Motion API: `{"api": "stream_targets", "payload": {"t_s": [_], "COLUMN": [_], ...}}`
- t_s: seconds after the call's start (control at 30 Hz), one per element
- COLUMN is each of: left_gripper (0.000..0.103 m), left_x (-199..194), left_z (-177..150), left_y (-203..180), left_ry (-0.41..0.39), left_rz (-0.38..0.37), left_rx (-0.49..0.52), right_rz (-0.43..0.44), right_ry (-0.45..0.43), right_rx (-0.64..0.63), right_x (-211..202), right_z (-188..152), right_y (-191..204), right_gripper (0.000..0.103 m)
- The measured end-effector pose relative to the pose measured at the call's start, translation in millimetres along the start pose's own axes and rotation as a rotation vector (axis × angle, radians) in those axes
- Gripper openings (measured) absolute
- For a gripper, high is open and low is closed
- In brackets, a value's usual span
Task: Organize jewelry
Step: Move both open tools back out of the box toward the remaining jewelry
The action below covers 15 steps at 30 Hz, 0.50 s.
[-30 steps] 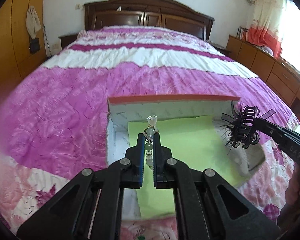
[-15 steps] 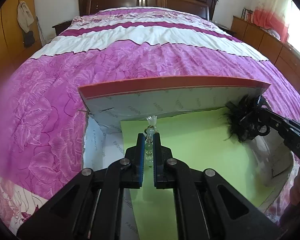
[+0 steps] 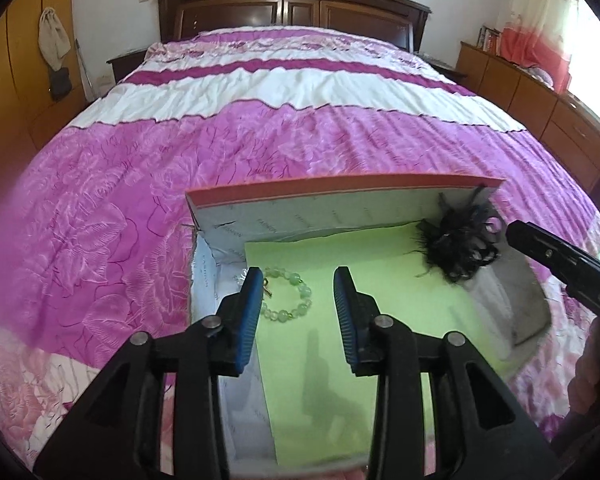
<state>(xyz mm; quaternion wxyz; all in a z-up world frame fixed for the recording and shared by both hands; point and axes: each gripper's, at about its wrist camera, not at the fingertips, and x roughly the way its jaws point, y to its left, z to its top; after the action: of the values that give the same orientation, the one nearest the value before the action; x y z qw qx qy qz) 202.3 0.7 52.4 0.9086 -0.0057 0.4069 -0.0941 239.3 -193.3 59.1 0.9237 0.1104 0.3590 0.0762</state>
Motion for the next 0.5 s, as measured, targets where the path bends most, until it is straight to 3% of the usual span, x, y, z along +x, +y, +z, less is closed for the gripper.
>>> {"api": "stream_targets", "payload": {"t_s": [0.5], "left_gripper": [0.031], "left_x": [-79], "left_z": [-29], "left_y": [2], "left_ry": [-0.049], "left_rz": [-0.027], "left_rx": [-0.007], "right_rz": [0.002], "right_ry": [0.021], "right_rx": [0.030], "right_x": [-82], "right_z": [-33], "right_y": [1], "right_gripper": [0.046]}}
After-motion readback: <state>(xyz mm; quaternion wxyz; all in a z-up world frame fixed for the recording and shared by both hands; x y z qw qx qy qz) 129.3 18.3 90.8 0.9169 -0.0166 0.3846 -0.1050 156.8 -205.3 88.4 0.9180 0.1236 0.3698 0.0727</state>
